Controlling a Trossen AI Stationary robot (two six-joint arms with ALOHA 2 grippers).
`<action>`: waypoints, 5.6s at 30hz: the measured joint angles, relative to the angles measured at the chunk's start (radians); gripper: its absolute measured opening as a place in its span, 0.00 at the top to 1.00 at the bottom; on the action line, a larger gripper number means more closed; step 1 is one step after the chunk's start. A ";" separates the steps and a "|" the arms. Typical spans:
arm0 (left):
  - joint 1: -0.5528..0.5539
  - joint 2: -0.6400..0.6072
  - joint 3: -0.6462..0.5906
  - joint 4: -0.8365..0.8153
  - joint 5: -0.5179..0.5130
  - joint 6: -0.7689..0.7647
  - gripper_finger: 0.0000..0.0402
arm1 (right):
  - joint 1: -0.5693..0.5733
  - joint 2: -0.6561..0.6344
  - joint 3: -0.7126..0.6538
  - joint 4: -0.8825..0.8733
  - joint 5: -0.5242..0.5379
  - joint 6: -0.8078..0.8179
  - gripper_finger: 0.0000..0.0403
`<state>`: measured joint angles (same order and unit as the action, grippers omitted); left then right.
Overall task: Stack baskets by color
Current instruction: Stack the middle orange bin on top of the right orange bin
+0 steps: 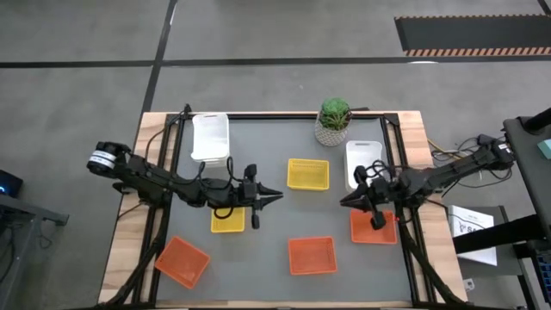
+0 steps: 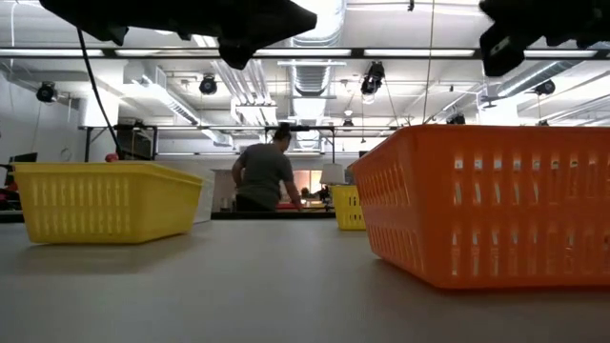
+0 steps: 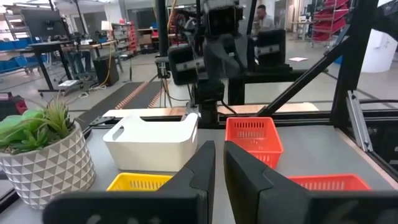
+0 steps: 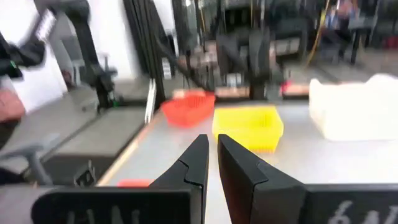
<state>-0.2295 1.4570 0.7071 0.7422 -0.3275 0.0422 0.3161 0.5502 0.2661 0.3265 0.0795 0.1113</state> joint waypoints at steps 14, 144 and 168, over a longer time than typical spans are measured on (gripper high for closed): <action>0.000 0.000 0.000 -0.027 0.000 -0.001 0.96 | 0.071 0.231 0.282 -0.434 0.000 0.174 0.93; -0.095 -0.323 -0.061 -0.236 -0.078 0.305 0.96 | 0.068 0.481 0.645 -1.592 -0.168 0.233 0.98; -0.095 -0.323 -0.061 -0.236 -0.078 0.304 0.96 | 0.063 0.526 0.610 -1.559 -0.165 0.229 0.76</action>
<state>-0.3244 1.1343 0.6456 0.5057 -0.4055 0.3466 0.3786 1.0759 0.8764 -1.2322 -0.0856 0.3404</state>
